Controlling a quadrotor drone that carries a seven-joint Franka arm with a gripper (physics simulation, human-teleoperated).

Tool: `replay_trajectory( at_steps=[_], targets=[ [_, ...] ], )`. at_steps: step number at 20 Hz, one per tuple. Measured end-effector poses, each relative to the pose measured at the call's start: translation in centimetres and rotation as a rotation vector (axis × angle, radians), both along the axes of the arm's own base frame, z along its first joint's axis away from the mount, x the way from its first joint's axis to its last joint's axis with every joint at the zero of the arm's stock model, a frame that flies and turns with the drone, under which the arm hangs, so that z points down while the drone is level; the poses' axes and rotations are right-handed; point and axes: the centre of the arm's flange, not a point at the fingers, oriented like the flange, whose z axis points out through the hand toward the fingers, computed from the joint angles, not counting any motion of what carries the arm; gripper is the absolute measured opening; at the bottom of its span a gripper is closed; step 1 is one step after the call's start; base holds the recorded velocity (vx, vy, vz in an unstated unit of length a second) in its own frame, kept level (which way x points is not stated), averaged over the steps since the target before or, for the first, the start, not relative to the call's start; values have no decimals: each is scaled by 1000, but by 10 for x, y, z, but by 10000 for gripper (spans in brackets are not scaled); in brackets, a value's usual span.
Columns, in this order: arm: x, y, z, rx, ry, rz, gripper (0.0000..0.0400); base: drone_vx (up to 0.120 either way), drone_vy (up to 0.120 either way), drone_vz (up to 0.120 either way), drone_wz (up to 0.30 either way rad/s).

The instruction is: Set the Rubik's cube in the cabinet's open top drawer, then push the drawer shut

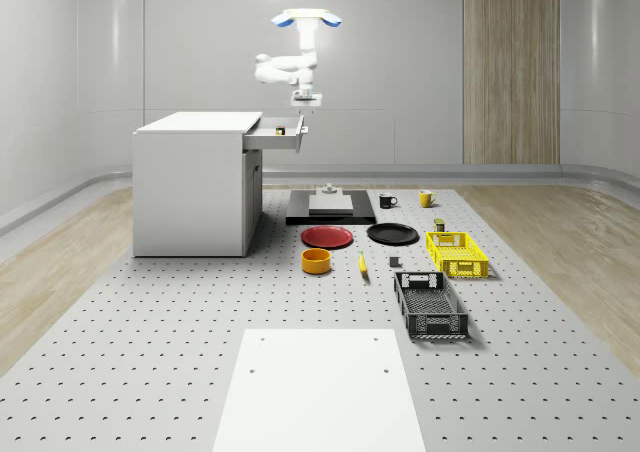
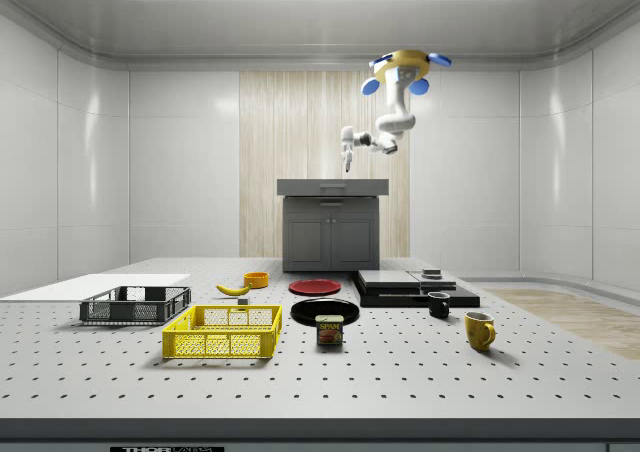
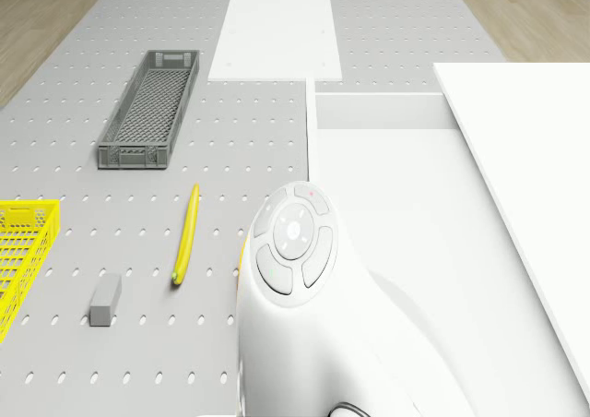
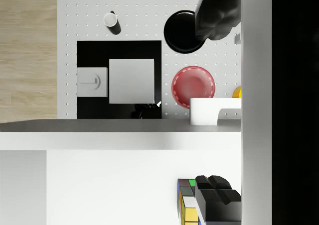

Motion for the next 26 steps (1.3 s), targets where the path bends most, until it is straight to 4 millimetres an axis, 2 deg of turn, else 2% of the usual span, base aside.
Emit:
replay_trajectory(
  at_steps=[15,16,21,23,26],
  targets=[
    [0,2,1,-18,0,-1,400,0,120,0,0],
    [-3,5,3,-144,3,-12,400,0,120,0,0],
    [-4,-26,38,-866,-41,104,400,0,120,-80,0],
    [-3,-47,54,-1067,-35,80,400,0,120,-120,0],
    [-2,-70,72,-1273,-24,48,400,0,120,-120,0]
  ],
)
